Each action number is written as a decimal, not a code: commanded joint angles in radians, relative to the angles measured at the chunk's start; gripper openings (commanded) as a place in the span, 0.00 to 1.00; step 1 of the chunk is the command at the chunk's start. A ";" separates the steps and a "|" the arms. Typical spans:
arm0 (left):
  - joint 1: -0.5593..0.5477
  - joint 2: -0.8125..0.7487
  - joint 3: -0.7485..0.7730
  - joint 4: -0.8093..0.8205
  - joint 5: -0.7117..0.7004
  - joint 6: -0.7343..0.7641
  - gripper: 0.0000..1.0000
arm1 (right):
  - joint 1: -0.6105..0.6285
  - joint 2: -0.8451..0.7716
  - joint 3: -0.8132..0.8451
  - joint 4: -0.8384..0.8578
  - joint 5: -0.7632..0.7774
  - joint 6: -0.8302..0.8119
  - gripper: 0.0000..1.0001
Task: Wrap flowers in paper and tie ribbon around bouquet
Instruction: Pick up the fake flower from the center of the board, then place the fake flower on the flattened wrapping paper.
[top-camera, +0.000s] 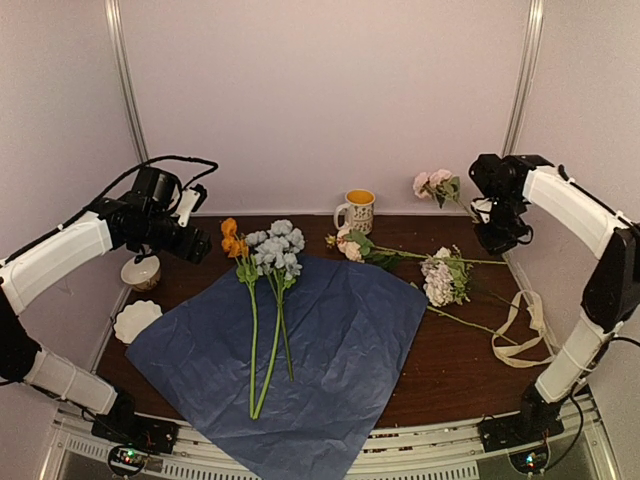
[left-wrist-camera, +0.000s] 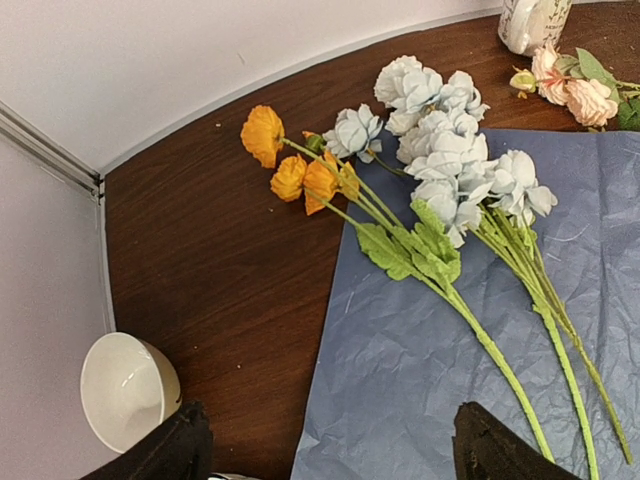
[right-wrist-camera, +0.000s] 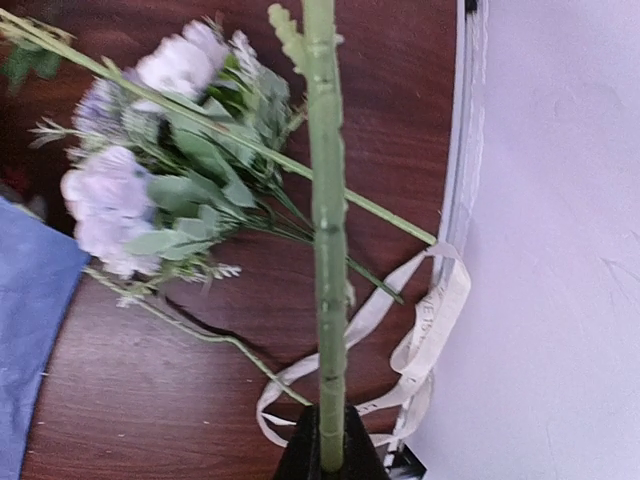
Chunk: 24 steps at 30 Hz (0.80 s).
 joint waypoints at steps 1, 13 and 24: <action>-0.003 0.005 0.001 0.021 0.014 0.012 0.86 | 0.119 -0.114 -0.015 0.149 -0.235 0.127 0.00; -0.003 0.012 0.003 0.016 0.006 0.016 0.86 | 0.634 -0.001 -0.277 1.152 -0.524 0.841 0.00; -0.003 0.004 0.002 0.014 -0.010 0.022 0.86 | 0.778 0.276 -0.229 1.309 -0.572 1.079 0.00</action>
